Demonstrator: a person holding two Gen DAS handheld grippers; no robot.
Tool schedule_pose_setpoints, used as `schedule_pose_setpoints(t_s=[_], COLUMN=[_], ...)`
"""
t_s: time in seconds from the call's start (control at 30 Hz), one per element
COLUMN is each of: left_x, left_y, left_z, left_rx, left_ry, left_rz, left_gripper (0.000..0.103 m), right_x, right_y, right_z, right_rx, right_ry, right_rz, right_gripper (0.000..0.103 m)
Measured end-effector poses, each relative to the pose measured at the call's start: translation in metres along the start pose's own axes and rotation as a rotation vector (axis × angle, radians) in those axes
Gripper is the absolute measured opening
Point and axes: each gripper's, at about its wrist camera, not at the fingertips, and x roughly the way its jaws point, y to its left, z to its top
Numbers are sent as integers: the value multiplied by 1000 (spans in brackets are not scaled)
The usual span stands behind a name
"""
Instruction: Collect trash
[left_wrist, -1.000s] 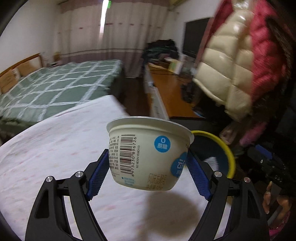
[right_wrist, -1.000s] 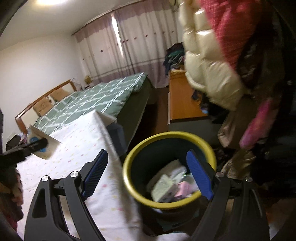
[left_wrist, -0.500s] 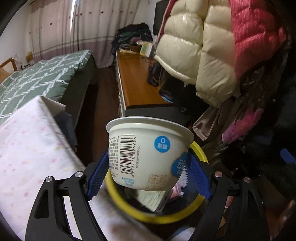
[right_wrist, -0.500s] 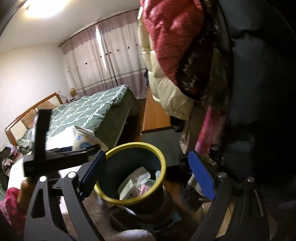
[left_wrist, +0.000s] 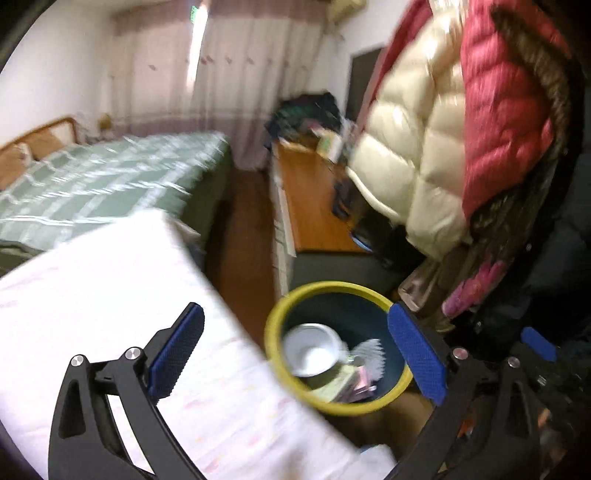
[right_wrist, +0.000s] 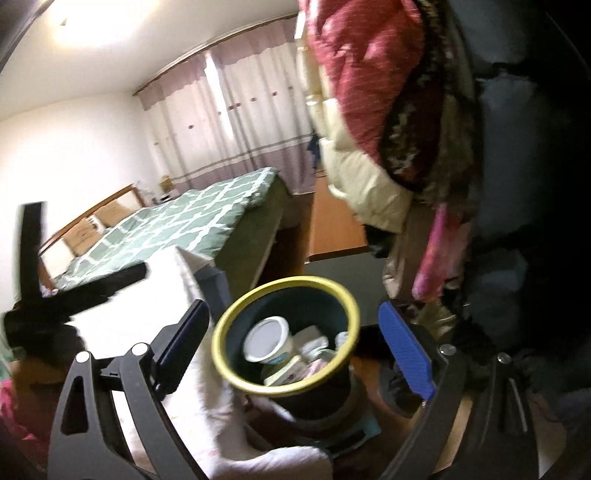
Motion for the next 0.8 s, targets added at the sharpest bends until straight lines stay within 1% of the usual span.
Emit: schedule_pose_setpoints(t_s=[0.07,0.1,0.13,0.2,0.3,0.4,0.53,0.6,0.7,0.8], left_x=[-39,-66,-81,-125,-176,-232,-280,-300,-319,-335], left_y=[17,28,34,48,61,68,67,67,66,66], left_z=[-8,-17,-21,-40,-63,-93,-124,-139,-155,-173], left_rx=[-37,-61,-69,-87,-110,-142,-157,-180,-203,-229], left_ry=[-41,-72,-88,-122,-155,-218,-275,-299,-315,-324], left_rz=[38,69,85,150,230,311,378,396,408,445], left_gripper=[98,98,98,98,98,98,98,98,98,98], right_x=[-3,-5,-7,-14,-27,-44,-68,-80,-94,-107], right_y=[12,21,27,42,59,78,92,98,103,105], right_z=[-3,-6,-7,-11,-17,-24,-31,-34,-39,-45], right_rx=[-23,-46,-60,-94,-130,-191,-265,-302,-339,-345], right_ry=[8,13,14,14,10,1,-28,-43,-54,-61], right_rz=[38,62,76,118,154,176,170,160,158,164], right_gripper=[89,90,90,90,91,91,91,91,93,93])
